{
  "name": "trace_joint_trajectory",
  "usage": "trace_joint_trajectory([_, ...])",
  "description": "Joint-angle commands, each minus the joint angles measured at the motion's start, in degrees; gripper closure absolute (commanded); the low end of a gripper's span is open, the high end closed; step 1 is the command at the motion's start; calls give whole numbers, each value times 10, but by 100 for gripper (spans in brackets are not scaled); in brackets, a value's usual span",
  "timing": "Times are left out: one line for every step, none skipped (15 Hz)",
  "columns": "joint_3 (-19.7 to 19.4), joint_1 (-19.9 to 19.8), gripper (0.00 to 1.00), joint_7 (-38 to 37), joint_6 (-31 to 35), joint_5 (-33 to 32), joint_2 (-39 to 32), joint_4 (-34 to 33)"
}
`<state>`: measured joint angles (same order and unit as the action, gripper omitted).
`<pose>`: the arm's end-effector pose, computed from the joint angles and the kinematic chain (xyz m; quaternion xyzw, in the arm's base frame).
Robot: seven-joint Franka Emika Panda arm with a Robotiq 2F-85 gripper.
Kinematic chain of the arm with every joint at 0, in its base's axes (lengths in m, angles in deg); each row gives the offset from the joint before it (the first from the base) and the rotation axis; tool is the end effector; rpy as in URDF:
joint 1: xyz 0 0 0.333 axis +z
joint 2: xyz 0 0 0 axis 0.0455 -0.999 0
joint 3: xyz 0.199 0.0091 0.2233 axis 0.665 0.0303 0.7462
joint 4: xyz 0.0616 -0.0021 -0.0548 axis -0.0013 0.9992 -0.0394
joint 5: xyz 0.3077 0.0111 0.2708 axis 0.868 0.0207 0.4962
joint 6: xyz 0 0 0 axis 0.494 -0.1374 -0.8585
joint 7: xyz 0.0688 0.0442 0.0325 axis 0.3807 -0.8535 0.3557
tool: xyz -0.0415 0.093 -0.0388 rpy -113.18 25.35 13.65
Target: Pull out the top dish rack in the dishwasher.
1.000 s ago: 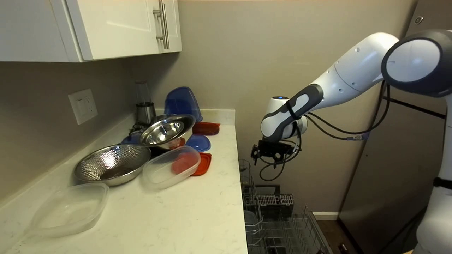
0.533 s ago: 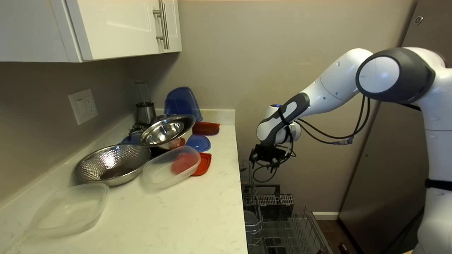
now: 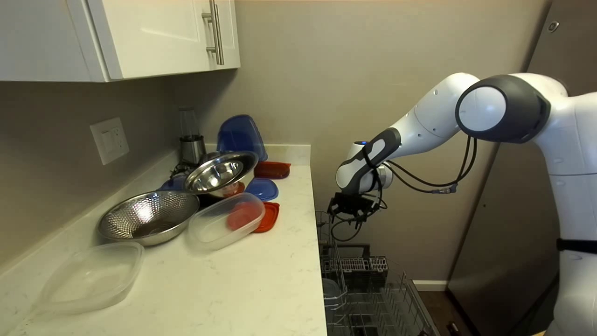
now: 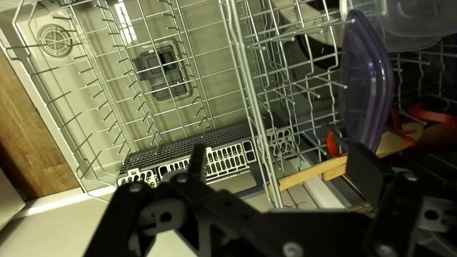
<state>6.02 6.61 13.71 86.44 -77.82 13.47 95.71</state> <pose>0.6078 0.1256 0.1877 -0.9633 0.2620 -0.0194 0.0547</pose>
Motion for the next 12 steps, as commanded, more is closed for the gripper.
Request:
trace_joint_trajectory([-10,10,0,6,-2,8,0,-1])
trace_joint_trajectory([-10,10,0,6,-2,8,0,-1])
trace_joint_trajectory([-10,10,0,6,-2,8,0,-1])
trace_joint_trajectory([-10,10,0,6,-2,8,0,-1])
trace_joint_trajectory([-10,10,0,6,-2,8,0,-1])
trace_joint_trajectory([-10,10,0,6,-2,8,0,-1])
trace_joint_trajectory([-19,15,0,-6,-8,-1,-9,-9])
trace_joint_trajectory([-23,16,0,-6,-8,-4,-25,-18])
trace_joint_trajectory([-27,17,0,-5,-3,-5,-32,-20])
trace_joint_trajectory([-25,14,0,6,7,2,-48,-26])
trace_joint_trajectory([-26,14,0,7,5,4,-57,-32])
trace_joint_trajectory([-26,13,0,12,9,5,-73,-41])
